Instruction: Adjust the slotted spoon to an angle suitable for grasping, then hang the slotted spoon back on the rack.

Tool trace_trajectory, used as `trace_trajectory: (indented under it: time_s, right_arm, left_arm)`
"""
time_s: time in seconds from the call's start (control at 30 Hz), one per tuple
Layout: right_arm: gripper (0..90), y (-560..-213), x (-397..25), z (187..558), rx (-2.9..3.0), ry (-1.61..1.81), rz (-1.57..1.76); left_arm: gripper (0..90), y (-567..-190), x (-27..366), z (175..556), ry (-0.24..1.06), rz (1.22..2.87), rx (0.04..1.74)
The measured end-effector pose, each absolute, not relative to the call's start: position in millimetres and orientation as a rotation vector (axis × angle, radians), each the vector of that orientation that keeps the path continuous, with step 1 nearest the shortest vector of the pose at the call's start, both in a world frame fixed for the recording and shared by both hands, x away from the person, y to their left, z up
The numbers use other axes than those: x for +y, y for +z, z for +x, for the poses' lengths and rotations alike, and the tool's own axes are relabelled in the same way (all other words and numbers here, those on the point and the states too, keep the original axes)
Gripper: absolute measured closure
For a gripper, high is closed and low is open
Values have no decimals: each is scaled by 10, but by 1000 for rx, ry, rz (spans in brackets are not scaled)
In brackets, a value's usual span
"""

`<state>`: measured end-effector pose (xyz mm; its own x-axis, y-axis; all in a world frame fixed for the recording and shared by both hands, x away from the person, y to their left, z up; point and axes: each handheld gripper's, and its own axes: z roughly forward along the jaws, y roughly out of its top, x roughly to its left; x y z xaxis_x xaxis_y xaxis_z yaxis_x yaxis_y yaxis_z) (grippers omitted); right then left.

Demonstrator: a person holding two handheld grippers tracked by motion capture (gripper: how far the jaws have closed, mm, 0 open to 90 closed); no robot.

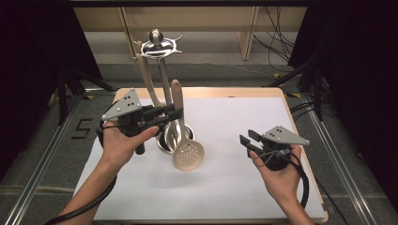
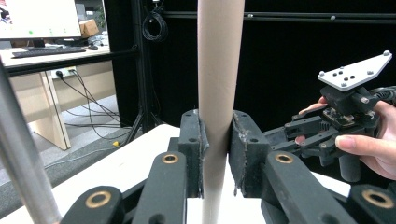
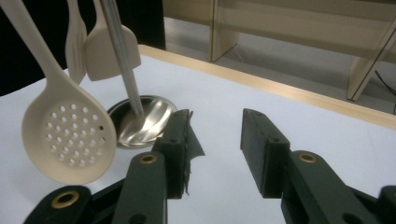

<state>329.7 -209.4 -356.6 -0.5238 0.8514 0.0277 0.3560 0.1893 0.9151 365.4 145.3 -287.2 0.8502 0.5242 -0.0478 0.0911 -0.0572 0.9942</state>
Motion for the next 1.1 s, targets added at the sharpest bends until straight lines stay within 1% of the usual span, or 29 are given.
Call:
trace_trajectory:
  time_s: [0.43, 0.57, 0.83, 1.1]
  right_arm:
    - [631, -3565, -2274, 3295, 1931, 1313, 1209]
    - [631, -3567, -2341, 3309, 1929, 1298, 1186]
    - [626, -3573, -2354, 3296, 1924, 1298, 1210]
    - [626, -3651, -2395, 3276, 1929, 1312, 1243]
  left_arm:
    - [752, -2840, 1570, 3679, 394, 1590, 507]
    - [752, -2832, 1567, 3690, 395, 1584, 510]
    - [752, -2818, 1597, 3710, 404, 1588, 512]
    - [752, -2777, 1641, 3773, 391, 1594, 485]
